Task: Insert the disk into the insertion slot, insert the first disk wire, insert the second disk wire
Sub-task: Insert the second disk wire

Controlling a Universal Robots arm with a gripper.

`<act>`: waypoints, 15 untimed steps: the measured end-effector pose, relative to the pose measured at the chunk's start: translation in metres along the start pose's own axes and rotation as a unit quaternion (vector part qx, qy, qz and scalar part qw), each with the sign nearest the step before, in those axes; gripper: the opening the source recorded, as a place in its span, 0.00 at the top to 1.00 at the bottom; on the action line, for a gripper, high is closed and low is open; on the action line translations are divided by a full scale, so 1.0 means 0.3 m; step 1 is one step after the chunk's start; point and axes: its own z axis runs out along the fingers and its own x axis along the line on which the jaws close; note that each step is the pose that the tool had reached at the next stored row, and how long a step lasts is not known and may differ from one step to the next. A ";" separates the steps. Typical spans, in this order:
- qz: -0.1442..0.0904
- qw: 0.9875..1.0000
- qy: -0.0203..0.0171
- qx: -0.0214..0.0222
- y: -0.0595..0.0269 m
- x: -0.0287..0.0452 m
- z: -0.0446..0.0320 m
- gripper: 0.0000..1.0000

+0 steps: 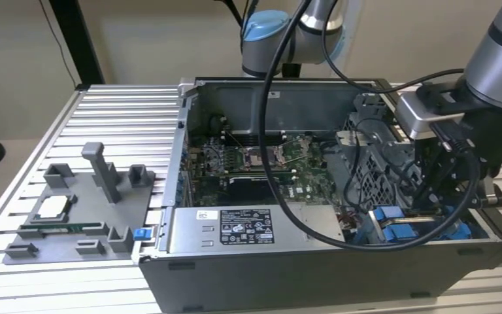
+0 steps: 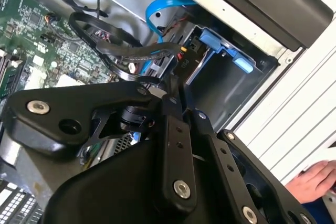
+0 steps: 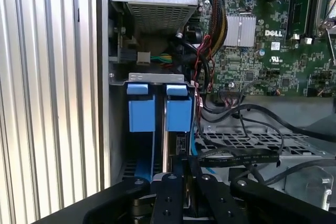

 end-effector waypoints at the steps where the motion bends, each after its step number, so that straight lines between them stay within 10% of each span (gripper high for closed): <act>1: 0.001 1.000 -0.001 0.001 0.000 0.000 0.001 1.00; 15: 0.006 1.000 -0.007 0.002 -0.004 0.001 0.014 1.00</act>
